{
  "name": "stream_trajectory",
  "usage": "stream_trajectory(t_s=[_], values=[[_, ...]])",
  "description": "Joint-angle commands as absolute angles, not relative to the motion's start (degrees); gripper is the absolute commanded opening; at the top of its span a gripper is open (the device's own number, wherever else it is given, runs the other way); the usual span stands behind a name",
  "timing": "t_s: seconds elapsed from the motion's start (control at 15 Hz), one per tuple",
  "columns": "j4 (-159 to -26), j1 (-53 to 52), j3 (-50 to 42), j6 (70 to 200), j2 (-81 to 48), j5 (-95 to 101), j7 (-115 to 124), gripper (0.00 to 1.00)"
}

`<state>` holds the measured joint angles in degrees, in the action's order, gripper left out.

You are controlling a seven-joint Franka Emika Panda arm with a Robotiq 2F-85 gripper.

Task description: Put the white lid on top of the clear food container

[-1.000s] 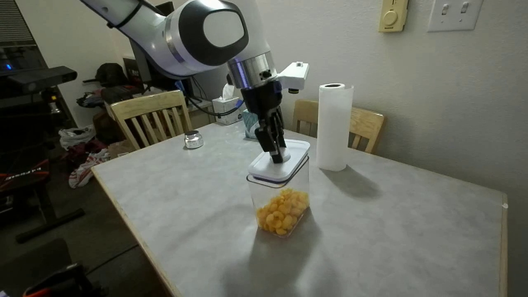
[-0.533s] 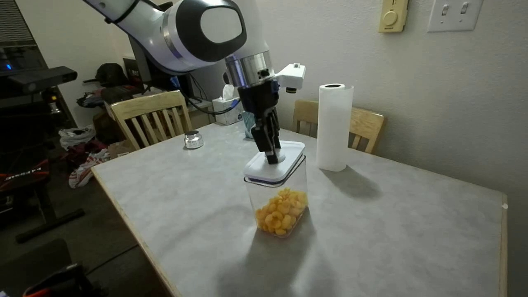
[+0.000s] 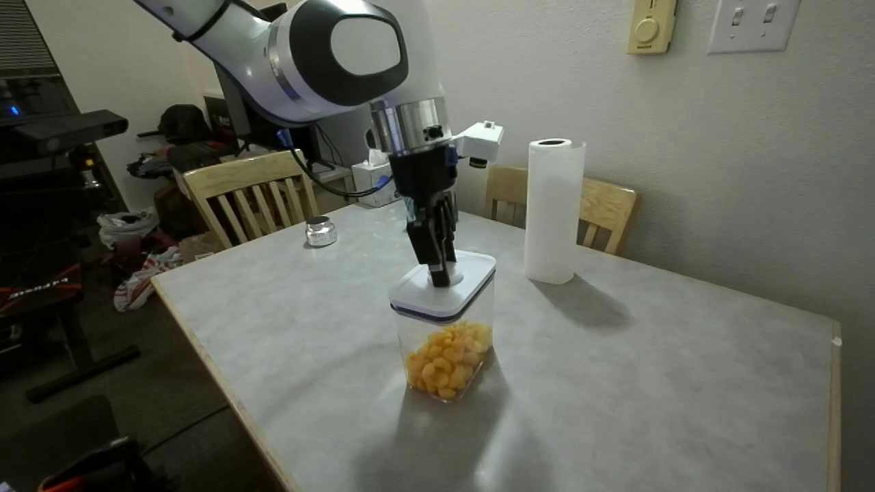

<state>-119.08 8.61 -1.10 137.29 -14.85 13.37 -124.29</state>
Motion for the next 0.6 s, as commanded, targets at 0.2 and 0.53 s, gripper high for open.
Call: stream_trajectory(t_s=[0.2, 0.53], values=[[-119.6, 8.5, -1.8, 136.4, -14.7, 13.4, -124.9, 0.92], [-119.4, 7.8, -2.7, 132.9, -12.9, 16.2, -123.4, 1.00]])
